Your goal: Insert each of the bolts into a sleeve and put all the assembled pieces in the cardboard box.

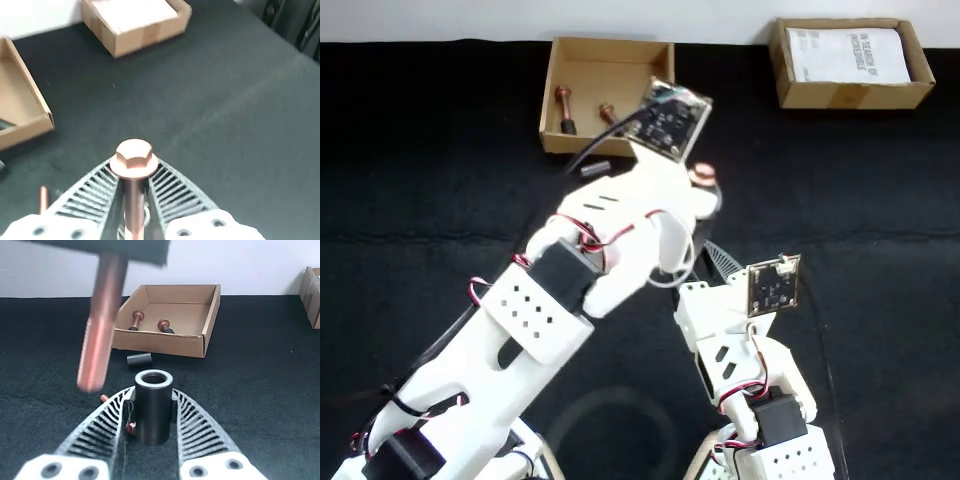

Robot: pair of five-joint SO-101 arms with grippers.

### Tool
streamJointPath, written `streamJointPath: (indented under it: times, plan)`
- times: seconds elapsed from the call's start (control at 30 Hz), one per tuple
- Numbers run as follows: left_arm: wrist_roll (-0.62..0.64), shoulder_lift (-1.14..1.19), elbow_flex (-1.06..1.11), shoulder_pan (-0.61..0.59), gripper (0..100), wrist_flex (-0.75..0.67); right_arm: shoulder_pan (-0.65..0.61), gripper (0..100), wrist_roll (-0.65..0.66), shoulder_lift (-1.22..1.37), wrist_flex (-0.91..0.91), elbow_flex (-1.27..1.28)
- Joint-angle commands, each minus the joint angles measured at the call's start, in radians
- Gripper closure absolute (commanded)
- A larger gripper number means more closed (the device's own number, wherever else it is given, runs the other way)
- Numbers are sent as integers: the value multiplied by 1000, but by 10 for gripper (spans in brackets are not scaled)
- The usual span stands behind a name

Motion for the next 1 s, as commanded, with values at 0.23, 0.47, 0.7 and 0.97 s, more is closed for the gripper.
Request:
streamJointPath:
  times: [0.23,0.47,0.7,0.97]
  plan:
    - [-9,-4,-48,10,991,-87,-2,991,12,1,-19,-5]
    - [-9,35,-47,-25,991,-206,-2,991,12,-2,-19,-5]
    - [-3,101,-24,-27,991,-249,-2,991,12,-7,-19,-7]
    - [-3,102,36,-25,991,-313,-2,991,12,-7,-19,-7]
